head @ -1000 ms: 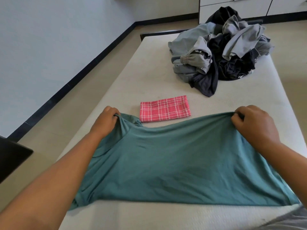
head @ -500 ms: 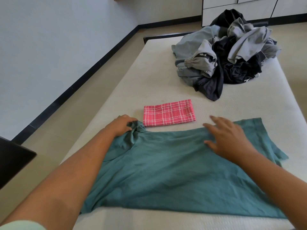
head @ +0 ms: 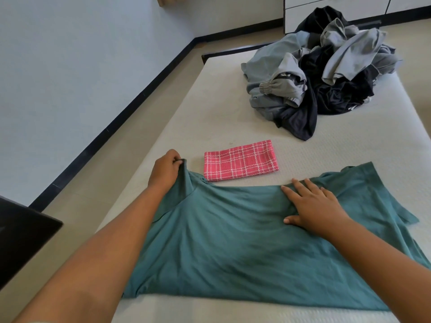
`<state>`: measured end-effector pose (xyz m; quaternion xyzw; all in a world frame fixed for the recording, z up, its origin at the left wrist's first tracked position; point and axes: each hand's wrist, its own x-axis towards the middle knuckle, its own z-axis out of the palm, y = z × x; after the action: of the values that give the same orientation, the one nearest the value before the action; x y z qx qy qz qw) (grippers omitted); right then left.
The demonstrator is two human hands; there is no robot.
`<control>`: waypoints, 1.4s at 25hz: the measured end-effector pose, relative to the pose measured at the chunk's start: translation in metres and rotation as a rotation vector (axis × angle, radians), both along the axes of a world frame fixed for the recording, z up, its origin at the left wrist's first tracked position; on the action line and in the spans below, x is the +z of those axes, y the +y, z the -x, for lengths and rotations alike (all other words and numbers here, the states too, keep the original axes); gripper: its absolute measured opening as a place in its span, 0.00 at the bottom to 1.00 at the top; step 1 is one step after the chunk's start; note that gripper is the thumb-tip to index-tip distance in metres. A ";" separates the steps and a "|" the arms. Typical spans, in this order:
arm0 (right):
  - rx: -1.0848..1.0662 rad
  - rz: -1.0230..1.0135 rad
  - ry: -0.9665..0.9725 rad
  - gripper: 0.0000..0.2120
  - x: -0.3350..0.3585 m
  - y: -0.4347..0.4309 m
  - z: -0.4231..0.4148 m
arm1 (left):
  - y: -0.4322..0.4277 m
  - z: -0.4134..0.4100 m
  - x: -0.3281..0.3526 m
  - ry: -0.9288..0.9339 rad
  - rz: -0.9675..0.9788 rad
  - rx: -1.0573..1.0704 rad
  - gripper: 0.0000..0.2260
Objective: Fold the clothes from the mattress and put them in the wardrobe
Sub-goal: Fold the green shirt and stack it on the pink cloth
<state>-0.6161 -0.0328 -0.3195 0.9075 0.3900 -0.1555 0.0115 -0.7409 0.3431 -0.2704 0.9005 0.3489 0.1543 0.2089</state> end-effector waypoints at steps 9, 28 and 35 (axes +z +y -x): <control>-0.011 0.025 0.003 0.44 -0.002 0.000 0.003 | 0.004 -0.036 -0.003 0.790 -0.021 -0.341 0.27; 0.109 -0.002 -0.251 0.37 0.015 -0.004 -0.001 | -0.017 0.186 -0.032 0.412 -0.836 -0.567 0.07; 0.170 -0.097 -0.427 0.19 0.009 -0.033 -0.012 | -0.015 0.176 -0.021 0.377 -0.777 -0.527 0.05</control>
<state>-0.6043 -0.0661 -0.3101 0.8831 0.4610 0.0604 0.0630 -0.9169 0.3278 -0.2910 0.9814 0.0584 0.0496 -0.1761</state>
